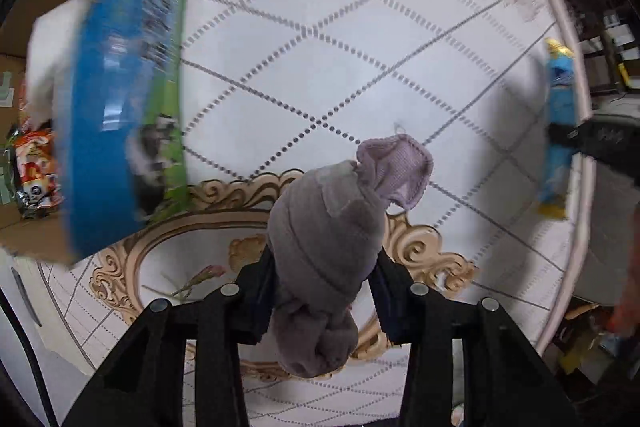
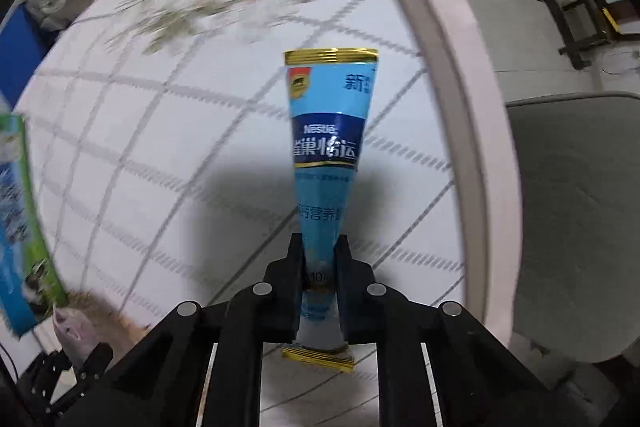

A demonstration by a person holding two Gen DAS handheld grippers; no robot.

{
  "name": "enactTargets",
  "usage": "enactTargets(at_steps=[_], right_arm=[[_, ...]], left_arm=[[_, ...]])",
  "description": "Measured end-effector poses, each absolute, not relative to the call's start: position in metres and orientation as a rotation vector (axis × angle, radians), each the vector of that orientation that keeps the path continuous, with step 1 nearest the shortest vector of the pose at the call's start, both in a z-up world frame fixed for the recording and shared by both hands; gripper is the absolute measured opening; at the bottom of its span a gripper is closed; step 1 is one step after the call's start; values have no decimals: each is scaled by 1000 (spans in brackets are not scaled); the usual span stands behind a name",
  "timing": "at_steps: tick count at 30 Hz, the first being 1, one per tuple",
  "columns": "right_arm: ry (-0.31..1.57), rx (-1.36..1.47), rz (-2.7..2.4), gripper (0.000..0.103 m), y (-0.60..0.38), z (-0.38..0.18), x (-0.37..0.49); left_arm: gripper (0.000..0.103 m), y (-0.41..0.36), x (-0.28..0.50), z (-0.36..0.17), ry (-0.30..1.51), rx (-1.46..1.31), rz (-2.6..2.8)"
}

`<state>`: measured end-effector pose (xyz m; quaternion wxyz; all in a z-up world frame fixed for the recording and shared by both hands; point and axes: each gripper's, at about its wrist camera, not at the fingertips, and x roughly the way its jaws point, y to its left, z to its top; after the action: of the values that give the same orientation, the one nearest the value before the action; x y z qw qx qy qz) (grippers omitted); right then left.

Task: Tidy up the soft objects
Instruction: 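Grasp the lilac sock with left tool while right tool grasps blue Nestle tube, then drop the sock and the tube into the box, opening both tools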

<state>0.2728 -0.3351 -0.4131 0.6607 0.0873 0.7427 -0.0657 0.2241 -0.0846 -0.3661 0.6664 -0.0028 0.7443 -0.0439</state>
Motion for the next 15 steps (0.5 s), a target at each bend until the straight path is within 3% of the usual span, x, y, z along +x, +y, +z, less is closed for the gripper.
enactTargets(at_steps=[5, 10, 15], right_arm=[[1575, 320, 22, 15, -268, -344, 242], [1466, 524, 176, 15, -179, -272, 213], [1417, 700, 239, 15, -82, -252, 203]], left_arm=[[39, -37, 222, -295, 1584, -109, -142], [39, 66, 232, -227, 1486, -179, -94], [39, 155, 269, -217, 1472, -187, 12]])
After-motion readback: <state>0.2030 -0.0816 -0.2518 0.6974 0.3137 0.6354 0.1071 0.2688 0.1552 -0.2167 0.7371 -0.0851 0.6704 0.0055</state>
